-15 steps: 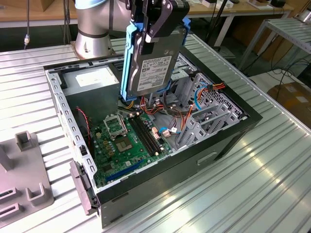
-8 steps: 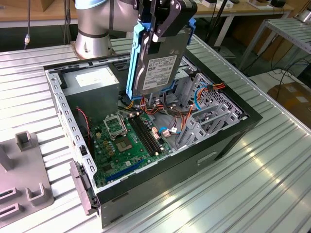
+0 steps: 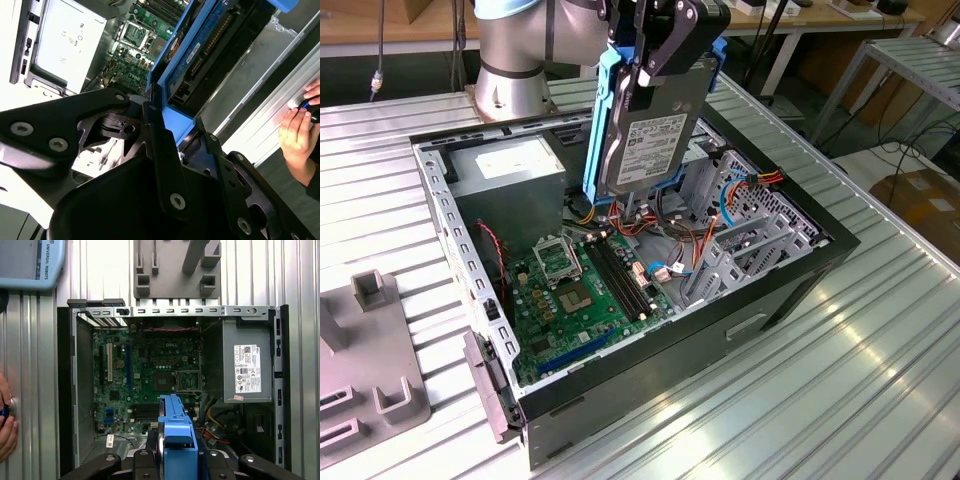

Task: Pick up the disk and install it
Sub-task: 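Insert the disk into the insertion slot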

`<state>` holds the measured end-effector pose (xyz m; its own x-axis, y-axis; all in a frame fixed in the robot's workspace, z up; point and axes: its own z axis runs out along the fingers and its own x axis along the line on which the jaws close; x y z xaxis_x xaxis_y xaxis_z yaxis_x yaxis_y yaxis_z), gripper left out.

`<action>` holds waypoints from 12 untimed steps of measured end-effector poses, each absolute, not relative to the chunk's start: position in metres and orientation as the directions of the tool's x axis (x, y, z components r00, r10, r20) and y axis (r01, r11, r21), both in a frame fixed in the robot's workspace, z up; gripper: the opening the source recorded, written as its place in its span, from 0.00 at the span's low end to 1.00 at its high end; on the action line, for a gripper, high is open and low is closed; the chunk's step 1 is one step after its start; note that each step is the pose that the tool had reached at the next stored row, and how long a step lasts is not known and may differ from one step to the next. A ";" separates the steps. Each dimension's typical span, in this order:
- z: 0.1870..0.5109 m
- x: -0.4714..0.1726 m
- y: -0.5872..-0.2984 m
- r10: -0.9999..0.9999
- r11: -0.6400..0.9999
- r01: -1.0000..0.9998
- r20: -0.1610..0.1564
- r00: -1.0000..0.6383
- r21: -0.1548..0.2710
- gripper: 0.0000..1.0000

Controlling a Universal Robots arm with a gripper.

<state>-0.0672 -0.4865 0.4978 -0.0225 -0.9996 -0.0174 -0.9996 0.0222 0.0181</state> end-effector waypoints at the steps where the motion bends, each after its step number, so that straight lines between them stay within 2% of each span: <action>1: 0.498 -0.067 -0.486 -1.000 0.022 -1.000 -0.017 -0.022 0.018 0.37; 12: 0.498 -0.064 -0.495 -1.000 0.022 -1.000 -0.017 -0.022 0.018 0.37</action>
